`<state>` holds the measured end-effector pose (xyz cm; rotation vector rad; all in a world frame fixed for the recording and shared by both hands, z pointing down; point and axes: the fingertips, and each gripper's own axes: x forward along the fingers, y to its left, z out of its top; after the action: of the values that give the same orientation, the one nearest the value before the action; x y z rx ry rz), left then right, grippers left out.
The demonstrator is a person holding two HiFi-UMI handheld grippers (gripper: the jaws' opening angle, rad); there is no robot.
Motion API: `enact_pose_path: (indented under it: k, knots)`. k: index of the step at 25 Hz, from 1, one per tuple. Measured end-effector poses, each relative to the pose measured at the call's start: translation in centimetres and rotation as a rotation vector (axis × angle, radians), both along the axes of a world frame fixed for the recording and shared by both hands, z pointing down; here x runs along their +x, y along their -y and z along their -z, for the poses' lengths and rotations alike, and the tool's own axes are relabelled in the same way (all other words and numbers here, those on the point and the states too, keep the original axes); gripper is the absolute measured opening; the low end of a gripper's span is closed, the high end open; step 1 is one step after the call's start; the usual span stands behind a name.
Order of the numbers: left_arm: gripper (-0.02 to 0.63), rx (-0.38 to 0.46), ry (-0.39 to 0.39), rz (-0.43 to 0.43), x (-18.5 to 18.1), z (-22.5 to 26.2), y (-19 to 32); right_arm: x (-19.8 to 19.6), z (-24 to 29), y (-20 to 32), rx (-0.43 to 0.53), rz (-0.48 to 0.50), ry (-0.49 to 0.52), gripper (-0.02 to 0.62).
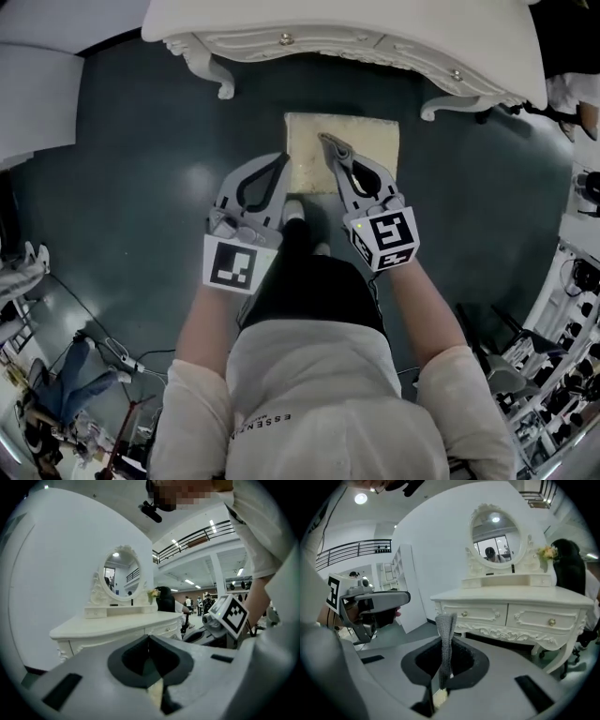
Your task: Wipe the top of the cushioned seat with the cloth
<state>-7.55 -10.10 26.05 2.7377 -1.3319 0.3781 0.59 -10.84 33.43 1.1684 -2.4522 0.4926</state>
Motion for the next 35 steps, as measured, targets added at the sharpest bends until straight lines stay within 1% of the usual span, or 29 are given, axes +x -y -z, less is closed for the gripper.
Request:
enact_pose_path:
  k: [4,7,9,13,15,17,21,24,28,32,35]
  knots:
    - [0.002,-0.03,0.015,-0.001,-1.8,-4.9,2.3,-1.4,-7.6,2.8,-0.123,-0.003,-0.033,0.031]
    - [0.002,-0.078,-0.007,0.008,-2.7,-8.2,3.2,-2.0,-12.8,4.3,-0.217,-0.013,-0.044,0.031]
    - [0.002,-0.092,-0.011,0.021,-3.1,-10.1,3.9,-2.5,-15.9,5.1,-0.276,-0.004,-0.035,0.031]
    - [0.002,-0.097,0.004,0.059,-3.5,-13.7,4.8,-3.7,-21.9,6.0,-0.366,0.026,-0.04,0.031]
    - [0.002,-0.111,0.021,0.089,-3.8,-15.8,5.0,-4.3,-24.5,6.2,-0.41,0.032,-0.046,0.031]
    - [0.002,-0.127,0.02,0.121,-3.7,-17.8,4.9,-4.9,-26.6,6.4,-0.446,0.042,-0.034,0.031]
    - [0.002,-0.144,-0.027,0.148,-2.8,-20.4,4.7,-5.9,-29.4,7.1,-0.464,0.062,-0.022,0.03]
    - [0.002,-0.166,-0.056,0.168,-2.6,-21.8,4.7,-6.3,-31.5,7.8,-0.476,0.062,-0.034,0.031]
    - [0.002,-0.156,-0.049,0.17,-2.1,-22.2,4.9,-5.9,-33.0,8.0,-0.473,0.069,-0.061,0.031]
    - [0.002,-0.13,-0.014,0.144,-1.1,-22.5,5.6,-5.5,-33.3,8.4,-0.476,0.101,-0.085,0.031]
    - [0.002,-0.123,-0.023,0.143,-0.5,-22.4,6.0,-5.1,-33.4,8.3,-0.488,0.119,-0.099,0.031]
